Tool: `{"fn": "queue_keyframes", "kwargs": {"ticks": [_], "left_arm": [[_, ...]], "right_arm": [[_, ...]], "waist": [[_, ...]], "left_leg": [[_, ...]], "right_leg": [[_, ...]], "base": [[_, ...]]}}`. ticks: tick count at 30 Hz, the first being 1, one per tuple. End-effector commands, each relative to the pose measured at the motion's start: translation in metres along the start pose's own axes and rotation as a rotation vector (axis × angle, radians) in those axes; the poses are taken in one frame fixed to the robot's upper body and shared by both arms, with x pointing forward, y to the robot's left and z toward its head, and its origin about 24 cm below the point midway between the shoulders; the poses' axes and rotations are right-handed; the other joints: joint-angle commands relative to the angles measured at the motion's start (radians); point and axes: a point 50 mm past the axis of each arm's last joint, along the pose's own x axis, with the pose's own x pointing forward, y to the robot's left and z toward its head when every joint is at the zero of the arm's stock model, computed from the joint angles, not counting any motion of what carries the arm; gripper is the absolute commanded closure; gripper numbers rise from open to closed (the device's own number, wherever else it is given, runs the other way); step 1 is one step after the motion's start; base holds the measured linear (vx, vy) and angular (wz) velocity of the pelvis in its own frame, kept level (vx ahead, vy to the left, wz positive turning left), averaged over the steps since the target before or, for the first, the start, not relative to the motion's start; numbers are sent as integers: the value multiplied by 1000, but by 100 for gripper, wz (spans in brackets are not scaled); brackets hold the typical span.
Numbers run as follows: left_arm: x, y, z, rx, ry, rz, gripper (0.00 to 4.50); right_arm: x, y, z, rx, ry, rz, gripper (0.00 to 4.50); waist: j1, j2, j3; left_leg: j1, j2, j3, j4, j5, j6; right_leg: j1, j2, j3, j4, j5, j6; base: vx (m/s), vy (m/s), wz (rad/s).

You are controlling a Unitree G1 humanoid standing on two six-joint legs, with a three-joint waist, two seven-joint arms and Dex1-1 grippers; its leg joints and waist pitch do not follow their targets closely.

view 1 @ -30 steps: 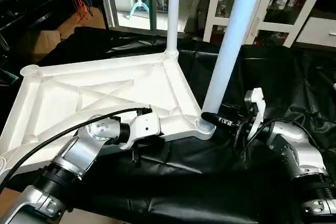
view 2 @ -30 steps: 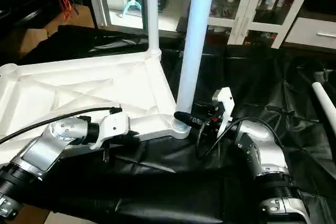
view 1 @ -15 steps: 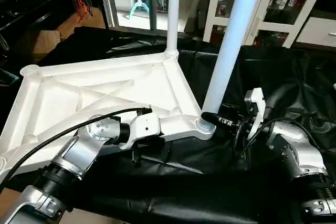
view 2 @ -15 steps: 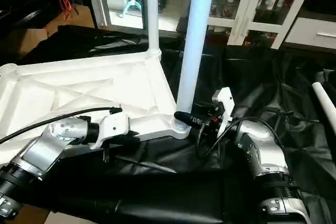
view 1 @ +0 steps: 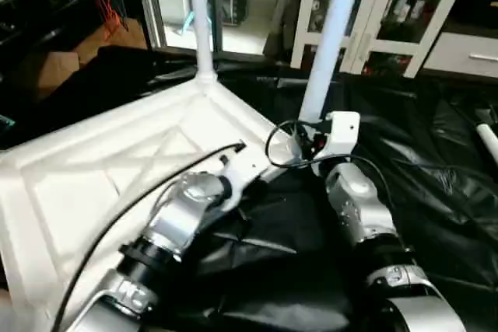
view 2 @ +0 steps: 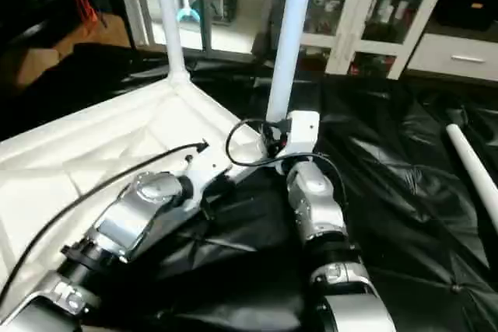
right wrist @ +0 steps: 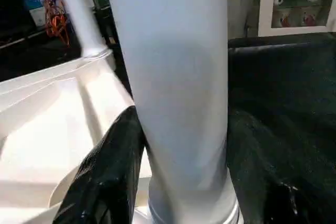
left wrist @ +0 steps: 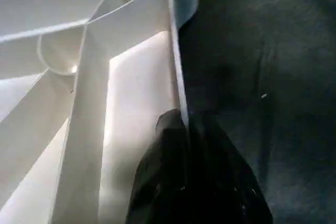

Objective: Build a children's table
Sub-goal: Rotate leg to tighten

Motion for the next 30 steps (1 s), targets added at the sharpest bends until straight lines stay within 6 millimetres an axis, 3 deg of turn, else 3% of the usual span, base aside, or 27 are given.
{"fn": "queue_keyframes", "kwargs": {"ticks": [1, 4, 6, 9, 10, 11, 13, 15, 17, 20, 23, 26, 30], "left_arm": [[0, -6, -13, 9, 41, -46, 450], [-3, -8, -13, 55, 15, -93, 450], [-18, -12, -21, 147, -9, -209, 450], [-37, -21, -31, 262, -48, -369, 450], [-37, -21, -31, 262, -48, -369, 450], [-46, -22, -37, 274, -56, -418, 450], [-55, -26, -40, 285, -83, -482, 450], [-58, -28, -41, 290, -87, -502, 450], [-60, -30, -42, 301, -92, -525, 450], [-61, -29, -46, 322, -89, -529, 450], [-59, -28, -45, 324, -92, -521, 450], [-58, -28, -43, 323, -98, -522, 450], [-57, -27, -42, 330, -98, -517, 450]], "right_arm": [[-12, -13, -40, 80, 158, -65, 256], [-9, 1, -32, 81, 111, 96, 256], [-17, -9, -15, -22, 65, 247, 186], [-29, -30, 1, -87, 45, 363, 165], [-29, -30, 1, -87, 45, 363, 165], [-42, -39, 11, -96, 70, 527, 152], [-59, -51, 18, -170, 125, 672, 131], [-64, -57, 20, -201, 150, 704, 120], [-70, -63, 23, -223, 178, 737, 104], [-83, -76, 32, -199, 227, 806, 104], [-86, -73, 30, -181, 251, 843, 104], [-86, -68, 25, -149, 256, 860, 135], [-80, -59, 17, -130, 243, 849, 166]], "waist": [[2, 6, -37], [0, 7, -37], [3, 5, -40], [7, 10, -42], [8, 10, -45], [10, 15, -45], [23, 15, -45], [28, 14, -44], [31, 10, -44], [40, 8, -38], [45, 3, -36], [44, 2, -34], [42, 3, -34]], "left_leg": [[-1, 22, -10, -65, -180, 7], [-3, 23, -10, -64, -166, 18], [-9, 25, -13, -62, -135, 43], [-4, 28, -11, -60, -120, 67], [-5, 28, -11, -57, -103, 70], [-1, 29, -10, -56, -83, 85], [0, 34, -9, -52, -62, 102], [-1, 32, -7, -49, -47, 106], [-2, 31, -7, -49, -51, 107], [-1, 32, -4, -51, -87, 103], [-1, 31, -2, -52, -107, 89], [-2, 30, -3, -54, -127, 72], [-1, 30, -4, -55, -127, 59]], "right_leg": [[33, -72, 48, -94, -13, -201], [35, -70, 46, -91, 39, -217], [45, -69, 44, -86, 109, -213], [38, -70, 44, -84, 133, -227], [42, -69, 44, -80, 163, -232], [39, -62, 42, -75, 227, -242], [38, -62, 38, -69, 281, -247], [36, -65, 39, -65, 297, -254], [39, -66, 40, -66, 288, -256], [38, -68, 41, -74, 195, -253], [36, -71, 43, -80, 121, -243], [33, -72, 44, -85, 46, -234], [31, -72, 45, -85, 22, -231]], "base": [[0, 0, 0], [0, 0, 0], [0, 0, 0], [0, 0, 0], [0, 0, 0], [0, 0, 0], [0, 0, 0], [0, 0, 0], [0, 0, 0], [0, 0, 0], [0, 0, 0], [0, 0, 0], [0, 0, 0]]}}
